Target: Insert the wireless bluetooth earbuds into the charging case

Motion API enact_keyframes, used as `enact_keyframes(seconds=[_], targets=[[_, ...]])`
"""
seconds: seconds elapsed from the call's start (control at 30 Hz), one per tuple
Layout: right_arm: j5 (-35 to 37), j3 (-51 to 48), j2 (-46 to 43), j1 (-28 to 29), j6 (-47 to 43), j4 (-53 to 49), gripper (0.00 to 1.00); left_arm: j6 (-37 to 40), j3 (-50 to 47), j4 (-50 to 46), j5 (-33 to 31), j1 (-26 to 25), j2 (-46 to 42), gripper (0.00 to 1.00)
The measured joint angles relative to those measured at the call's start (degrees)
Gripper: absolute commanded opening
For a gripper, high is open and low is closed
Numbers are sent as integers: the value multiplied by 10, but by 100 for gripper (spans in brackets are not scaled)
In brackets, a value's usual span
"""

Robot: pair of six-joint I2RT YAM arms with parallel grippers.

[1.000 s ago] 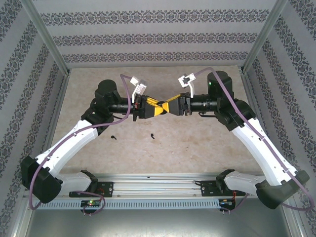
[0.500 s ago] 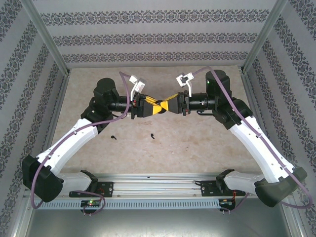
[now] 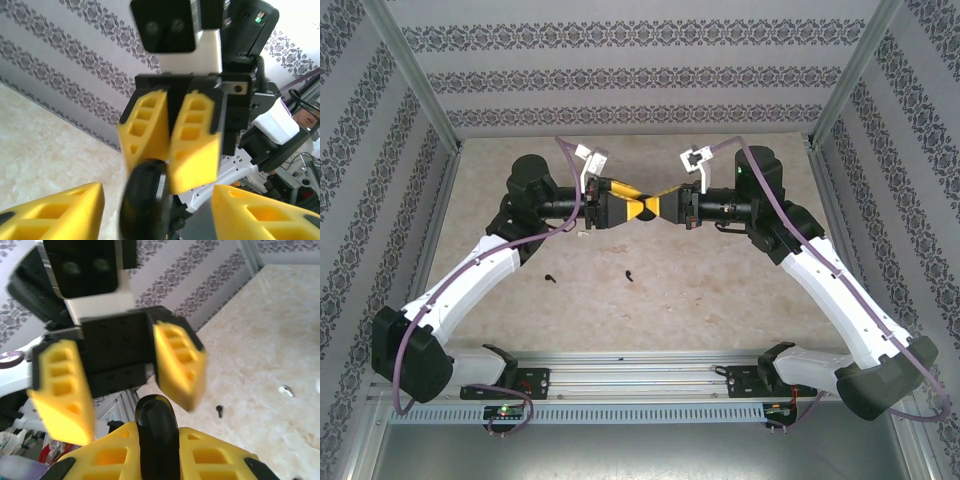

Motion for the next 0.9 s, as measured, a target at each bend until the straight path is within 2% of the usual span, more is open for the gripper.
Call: enact_keyframes(seconds=[0.1,0.27,0.6,0.9], targets=[[17,-17,-7,-15,8,7,13,-1,-8,1,-13,12,-13,68],[31,-24,-21,-23,14,24,13,14,-18,-14,-35,16,-40,69],[19,-25,-30,-22,16,65,14,27,-65,-9,-75,-1,-50,61],[9,-25,-28,3,14,69,14,41,-70,12,-86,-26,-50,55]])
